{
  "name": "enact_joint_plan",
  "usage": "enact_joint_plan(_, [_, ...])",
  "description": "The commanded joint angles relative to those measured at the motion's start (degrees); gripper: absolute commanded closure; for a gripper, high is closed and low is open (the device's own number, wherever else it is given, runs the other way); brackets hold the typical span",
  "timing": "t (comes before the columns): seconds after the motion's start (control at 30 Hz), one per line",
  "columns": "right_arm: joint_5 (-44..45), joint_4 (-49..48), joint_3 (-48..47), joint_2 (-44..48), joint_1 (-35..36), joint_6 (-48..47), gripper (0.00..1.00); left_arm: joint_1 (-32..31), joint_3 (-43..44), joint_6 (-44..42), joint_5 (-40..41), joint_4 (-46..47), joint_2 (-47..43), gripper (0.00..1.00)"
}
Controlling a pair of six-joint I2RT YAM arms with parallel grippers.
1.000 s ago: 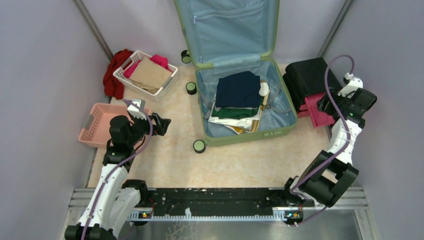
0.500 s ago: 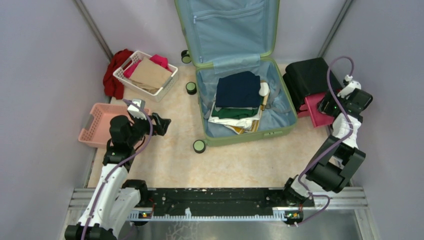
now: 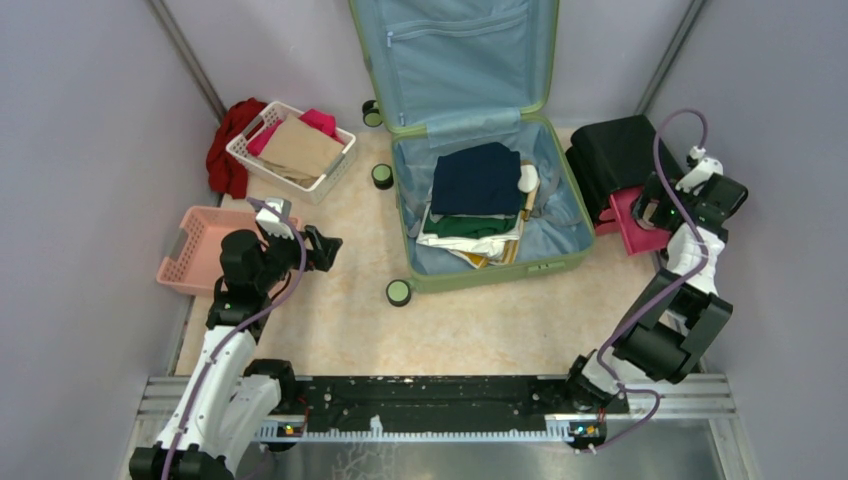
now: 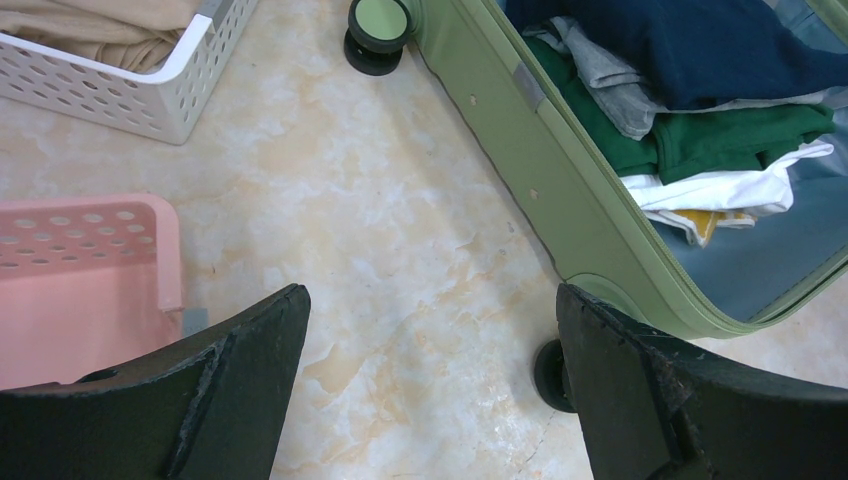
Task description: Open, take out, and arrange the luggage
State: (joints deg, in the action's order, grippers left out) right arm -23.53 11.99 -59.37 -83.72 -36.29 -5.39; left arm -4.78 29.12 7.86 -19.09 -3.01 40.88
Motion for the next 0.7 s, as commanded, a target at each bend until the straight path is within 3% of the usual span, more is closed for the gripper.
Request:
enact_joint_plan(0.0, [-0.64,0.27,-4.08,3.0,-0.41,-2.67,0.1,-0.32,0.93,-0.19,-0.69,0.72,0.07,0.01])
enact_joint_plan(0.33, [-4.86,12.66,-6.99,9.86,-3.1,-14.06,0.1,-0.32,0.93,-0.16,-0.68,0.81,0.03,0.01])
enact_joint_plan(0.67, [-16.26,34.01,-12.51,10.2,-12.27,-36.59,0.1,-0.26,0.93,-0.36,-0.03,0.64,-0.01,0.01])
